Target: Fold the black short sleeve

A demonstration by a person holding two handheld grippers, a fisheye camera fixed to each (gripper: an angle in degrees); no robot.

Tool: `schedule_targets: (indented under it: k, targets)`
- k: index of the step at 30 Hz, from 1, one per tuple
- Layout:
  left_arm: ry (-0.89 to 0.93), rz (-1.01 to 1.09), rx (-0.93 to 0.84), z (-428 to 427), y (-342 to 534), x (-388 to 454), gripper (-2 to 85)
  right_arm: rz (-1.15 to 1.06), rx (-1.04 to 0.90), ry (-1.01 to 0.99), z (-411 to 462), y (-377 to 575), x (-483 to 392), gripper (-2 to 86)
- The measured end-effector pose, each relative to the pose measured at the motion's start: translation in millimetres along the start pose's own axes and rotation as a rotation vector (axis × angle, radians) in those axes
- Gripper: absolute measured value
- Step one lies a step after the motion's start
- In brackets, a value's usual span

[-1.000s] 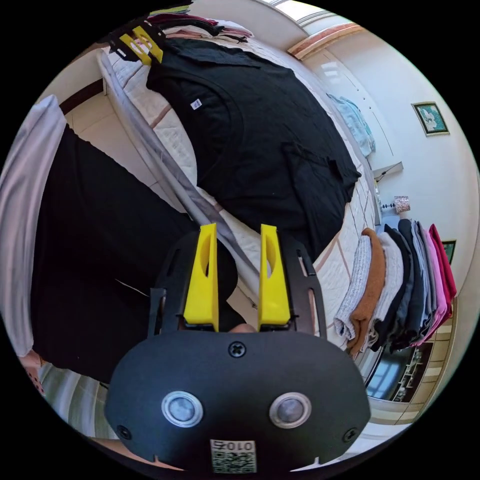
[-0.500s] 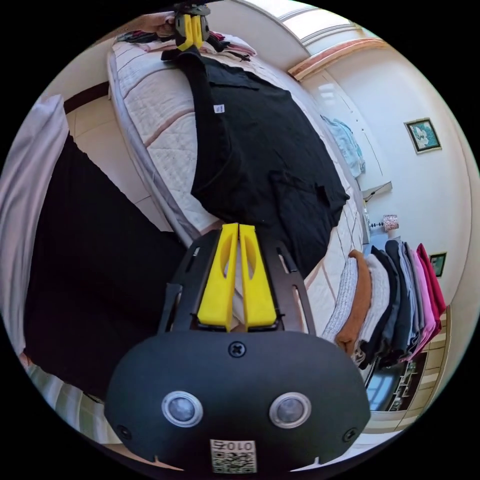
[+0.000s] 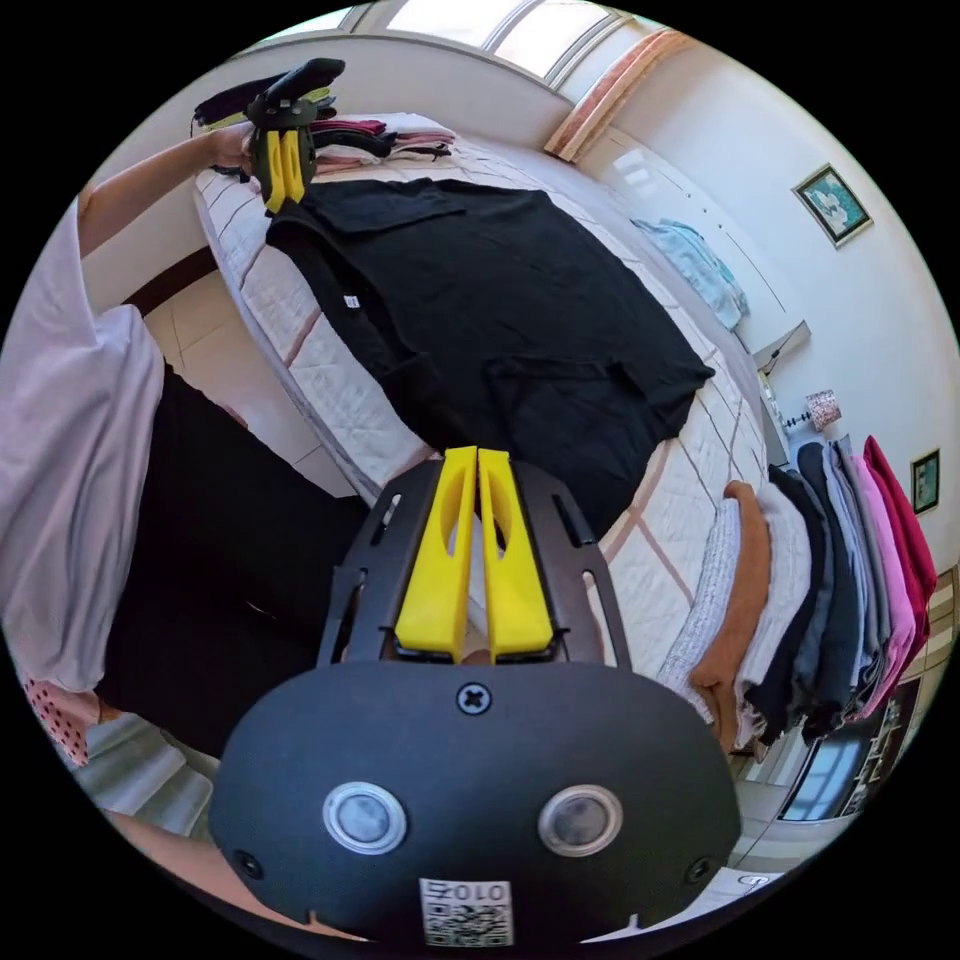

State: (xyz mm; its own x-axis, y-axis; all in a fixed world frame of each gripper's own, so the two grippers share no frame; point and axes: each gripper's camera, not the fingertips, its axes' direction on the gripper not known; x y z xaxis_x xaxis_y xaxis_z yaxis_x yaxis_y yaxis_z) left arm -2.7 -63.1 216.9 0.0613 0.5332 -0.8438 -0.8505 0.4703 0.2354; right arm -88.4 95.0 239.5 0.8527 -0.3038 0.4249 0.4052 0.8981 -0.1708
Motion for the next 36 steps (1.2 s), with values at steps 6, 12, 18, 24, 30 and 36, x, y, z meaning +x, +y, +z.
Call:
schedule_targets:
  k: [6,12,18,24,30,36]
  targets:
    - [0.093,-0.227,0.064,-32.1,-3.3,-120.6,2.3,0.087,-0.090,-0.227,35.4,-41.6,136.3,2.3]
    - [0.291,-0.383,0.199,-12.4,28.7,-181.9,4.0,0.190,-0.163,-0.355,113.4,-37.5,186.4,2.9]
    - [0.152,-0.565,0.490,-70.9,108.3,-163.6,7.8,0.336,0.035,-0.434,87.3,28.8,235.4,6.8]
    - [-0.125,-0.538,0.284,-86.6,72.9,-98.4,10.0,0.255,0.024,-0.414,77.2,43.3,239.0,9.9]
    - [-0.139,-0.542,0.109,-39.5,22.3,-91.6,10.3,0.239,-0.030,-0.454,99.5,33.6,249.9,11.6]
    - [-0.207,-0.497,0.016,-19.4,14.8,-72.8,7.7,0.191,-0.087,-0.524,108.8,43.4,246.5,6.9]
